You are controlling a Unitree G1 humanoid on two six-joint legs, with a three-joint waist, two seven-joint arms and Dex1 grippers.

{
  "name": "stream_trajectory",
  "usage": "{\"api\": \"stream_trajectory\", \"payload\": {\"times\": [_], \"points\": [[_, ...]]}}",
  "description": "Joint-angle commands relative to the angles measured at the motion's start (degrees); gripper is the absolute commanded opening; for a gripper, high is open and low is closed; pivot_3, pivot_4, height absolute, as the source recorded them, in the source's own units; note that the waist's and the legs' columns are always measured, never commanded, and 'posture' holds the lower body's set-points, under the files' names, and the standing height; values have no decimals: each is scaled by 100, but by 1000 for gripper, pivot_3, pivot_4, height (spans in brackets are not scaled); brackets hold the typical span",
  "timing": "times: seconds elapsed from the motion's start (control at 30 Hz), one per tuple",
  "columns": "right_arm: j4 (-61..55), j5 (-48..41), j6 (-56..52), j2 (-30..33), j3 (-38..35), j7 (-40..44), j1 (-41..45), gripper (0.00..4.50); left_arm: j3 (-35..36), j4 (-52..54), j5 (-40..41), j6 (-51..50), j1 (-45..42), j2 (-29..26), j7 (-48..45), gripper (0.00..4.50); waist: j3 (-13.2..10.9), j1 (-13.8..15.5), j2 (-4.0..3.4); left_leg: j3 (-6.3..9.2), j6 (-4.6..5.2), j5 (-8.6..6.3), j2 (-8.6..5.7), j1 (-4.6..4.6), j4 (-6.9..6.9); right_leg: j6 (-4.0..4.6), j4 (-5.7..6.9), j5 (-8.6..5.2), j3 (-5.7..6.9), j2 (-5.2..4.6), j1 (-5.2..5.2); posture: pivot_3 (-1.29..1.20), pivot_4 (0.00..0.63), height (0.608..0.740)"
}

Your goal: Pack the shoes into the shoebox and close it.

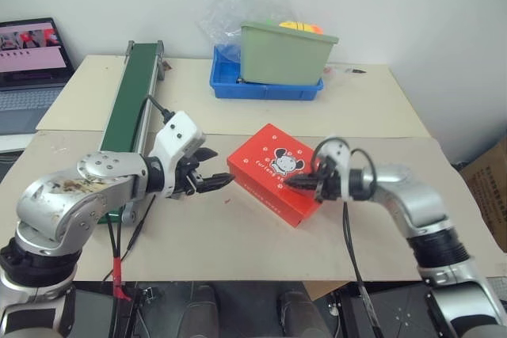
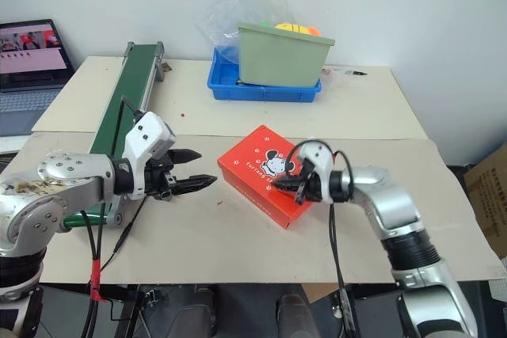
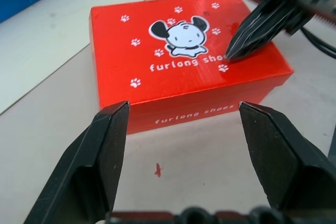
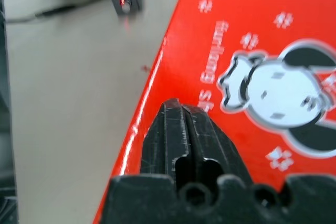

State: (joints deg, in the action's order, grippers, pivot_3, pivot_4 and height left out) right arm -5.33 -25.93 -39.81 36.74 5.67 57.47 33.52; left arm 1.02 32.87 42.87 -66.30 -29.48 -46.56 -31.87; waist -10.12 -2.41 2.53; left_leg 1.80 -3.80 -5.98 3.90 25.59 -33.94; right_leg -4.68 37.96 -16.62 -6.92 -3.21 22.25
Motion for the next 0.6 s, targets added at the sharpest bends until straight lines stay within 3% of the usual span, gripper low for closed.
{"api": "stream_trajectory", "payload": {"times": [0.03, 0.07, 0.2, 0.3, 0.47, 0.6], "points": [[-675, -537, -313, 410, -472, 355, 228, 1793, 263, -15, 6, 114, -89, 105, 69, 3544, 0, 11, 0, 0, 0, -1, 0, 0, 5, 7, -1, -3, 1, 0, -1, 0, 150, 740], [-752, -593, -347, 503, -503, 410, 252, 2355, 279, -25, 1, 137, -87, 117, 53, 3544, 0, 13, 0, 1, 3, -6, 0, 0, 8, 14, -2, -7, 3, 0, -2, 0, 150, 740], [-1086, -860, -434, 821, -596, 702, 249, 3499, 680, 158, 292, 721, 336, 403, -319, 3544, -2, 8, -2, -1, 5, -16, -1, 7, 10, 18, -10, -12, 3, -2, 3, 0, 150, 740], [-1177, -883, -498, 973, -527, 757, 221, 4491, 440, 352, -178, 1013, 914, -48, -545, 3544, -2, -33, -2, -5, 5, -17, 0, 8, 9, 19, -12, -11, 1, -4, 4, 0, 150, 740], [-1051, -602, -261, 1135, -239, 876, 172, 4491, 658, 495, -170, 1319, 1315, -224, -718, 3544, -3, 1, -2, -6, 4, -17, -1, 1, 5, 21, -11, -14, 1, -6, 2, 0, 150, 740], [-711, -283, -50, 1041, -120, 712, 409, 4491, 1180, 207, 285, 1156, 886, 158, -318, 3544, -4, 41, -1, -7, 4, -17, -1, 5, 3, 17, -17, -15, 3, -8, 2, 0, 150, 740]]}}
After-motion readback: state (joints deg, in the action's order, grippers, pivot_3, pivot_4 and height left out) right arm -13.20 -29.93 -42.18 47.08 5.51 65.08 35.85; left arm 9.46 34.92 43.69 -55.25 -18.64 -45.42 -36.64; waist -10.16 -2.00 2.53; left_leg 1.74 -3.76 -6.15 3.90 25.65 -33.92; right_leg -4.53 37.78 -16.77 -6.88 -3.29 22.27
